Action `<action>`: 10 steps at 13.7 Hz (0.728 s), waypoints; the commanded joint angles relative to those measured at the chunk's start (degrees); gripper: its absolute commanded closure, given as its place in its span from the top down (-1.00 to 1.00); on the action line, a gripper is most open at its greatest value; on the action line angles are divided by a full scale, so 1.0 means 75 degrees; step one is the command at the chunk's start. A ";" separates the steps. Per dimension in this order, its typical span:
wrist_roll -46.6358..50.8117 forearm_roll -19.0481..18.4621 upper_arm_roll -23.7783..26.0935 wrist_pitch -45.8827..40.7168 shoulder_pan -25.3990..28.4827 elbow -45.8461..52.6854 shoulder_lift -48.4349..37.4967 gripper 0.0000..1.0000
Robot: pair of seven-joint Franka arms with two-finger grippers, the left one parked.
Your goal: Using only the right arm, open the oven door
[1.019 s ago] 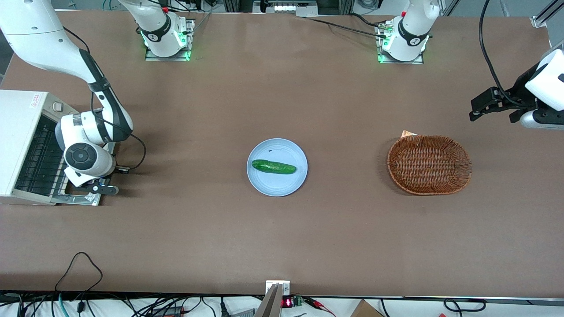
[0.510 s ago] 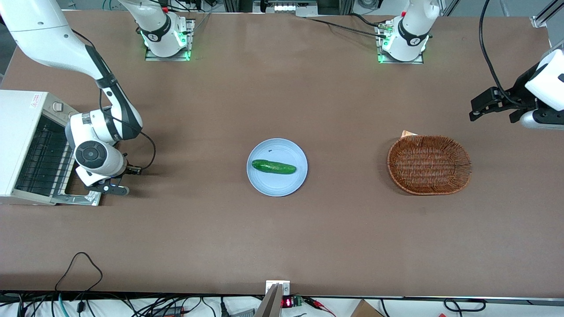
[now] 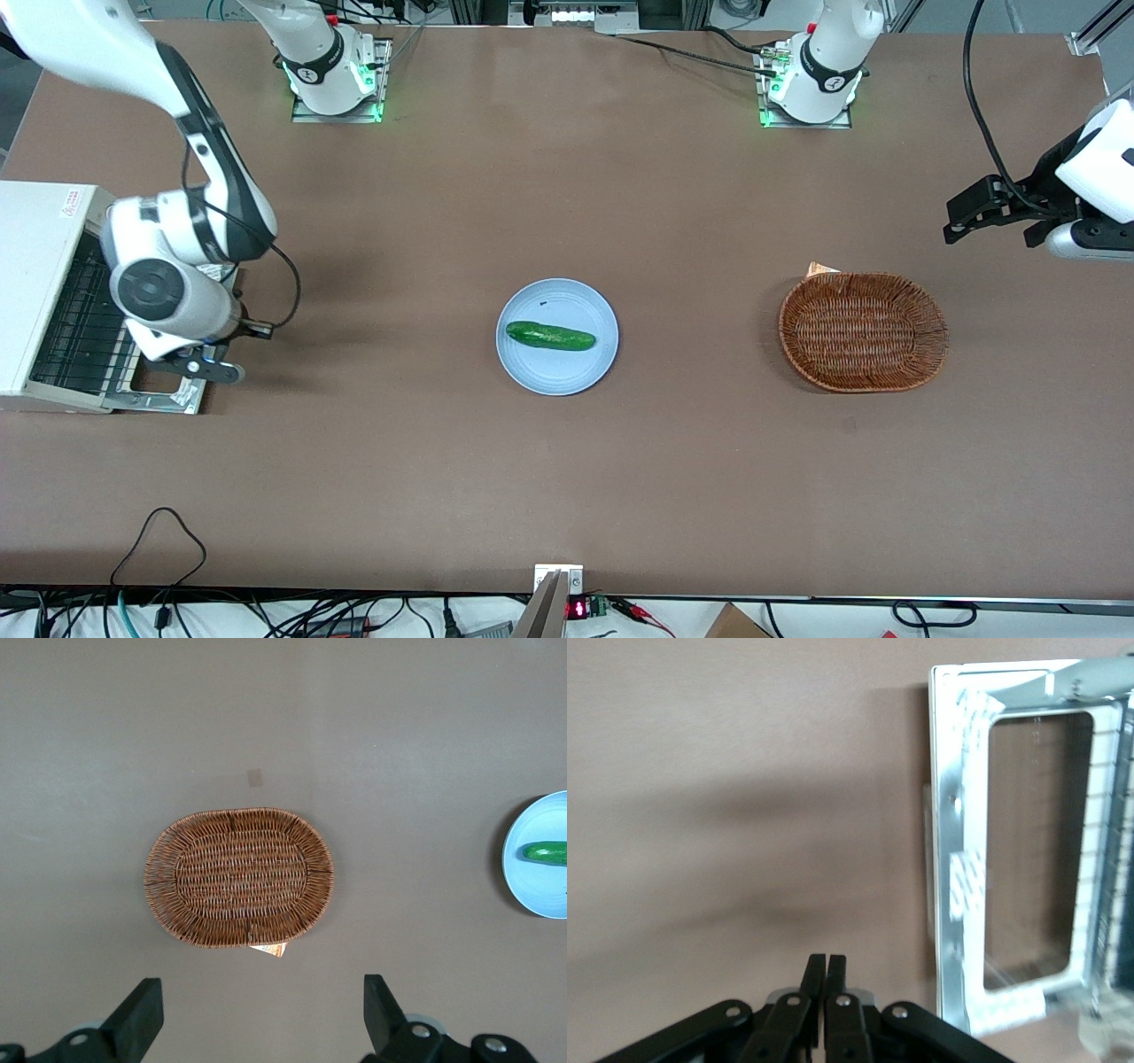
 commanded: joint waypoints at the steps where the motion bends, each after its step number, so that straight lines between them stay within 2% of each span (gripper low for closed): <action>1: -0.0959 0.1110 0.0055 -0.0822 -0.0079 -0.0126 -0.1232 -0.96; 4: -0.1499 0.1851 0.0043 -0.1386 -0.0196 0.0178 -0.1819 -1.00; 8: -0.3314 0.2636 0.0020 -0.2358 -0.0441 0.0857 -0.2266 -0.99; 10: -0.3657 0.2801 -0.0062 -0.2454 -0.0477 0.0917 -0.2430 -0.86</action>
